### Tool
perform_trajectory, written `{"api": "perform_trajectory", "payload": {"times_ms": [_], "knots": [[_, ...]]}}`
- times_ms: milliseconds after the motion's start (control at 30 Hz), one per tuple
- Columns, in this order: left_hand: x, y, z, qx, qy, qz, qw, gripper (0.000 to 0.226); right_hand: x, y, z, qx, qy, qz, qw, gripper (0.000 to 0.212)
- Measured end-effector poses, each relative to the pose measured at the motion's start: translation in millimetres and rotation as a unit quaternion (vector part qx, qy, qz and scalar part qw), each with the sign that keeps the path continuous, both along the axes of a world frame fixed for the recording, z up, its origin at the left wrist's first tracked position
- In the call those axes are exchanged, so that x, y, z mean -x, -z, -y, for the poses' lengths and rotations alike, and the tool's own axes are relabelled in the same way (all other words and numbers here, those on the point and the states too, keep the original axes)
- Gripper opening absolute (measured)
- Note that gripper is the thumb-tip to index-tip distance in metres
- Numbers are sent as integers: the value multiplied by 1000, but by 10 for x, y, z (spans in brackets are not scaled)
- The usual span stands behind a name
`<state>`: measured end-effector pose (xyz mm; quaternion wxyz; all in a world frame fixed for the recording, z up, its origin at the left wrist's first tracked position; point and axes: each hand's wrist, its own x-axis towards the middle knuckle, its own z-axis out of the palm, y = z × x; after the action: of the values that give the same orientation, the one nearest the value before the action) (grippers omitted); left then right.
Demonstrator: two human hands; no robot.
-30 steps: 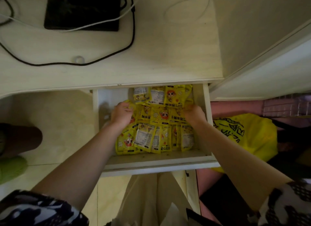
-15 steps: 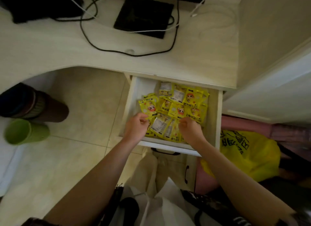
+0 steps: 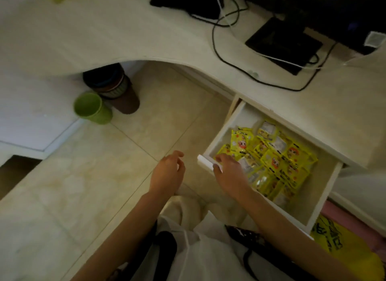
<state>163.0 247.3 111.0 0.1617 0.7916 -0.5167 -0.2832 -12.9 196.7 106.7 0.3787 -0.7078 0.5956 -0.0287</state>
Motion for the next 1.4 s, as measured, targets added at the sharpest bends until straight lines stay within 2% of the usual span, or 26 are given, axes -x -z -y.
{"api": "perform_trajectory", "payload": {"times_ms": [233, 700, 1133, 1400], "knots": [[-922, -6, -132, 9, -78, 31, 996, 27, -1007, 0, 236, 16, -94, 1, 995, 34], [-2892, -65, 250, 23, -118, 65, 991, 24, -2910, -83, 801, 24, -140, -3, 990, 39], [-4050, -190, 1666, 47, -160, 79, 983, 26, -4196, -238, 2250, 67, -188, 4, 980, 42], [-4550, -241, 2610, 54, -182, 62, 980, 23, -4827, -329, 3275, 101, -237, 0, 966, 35]]}}
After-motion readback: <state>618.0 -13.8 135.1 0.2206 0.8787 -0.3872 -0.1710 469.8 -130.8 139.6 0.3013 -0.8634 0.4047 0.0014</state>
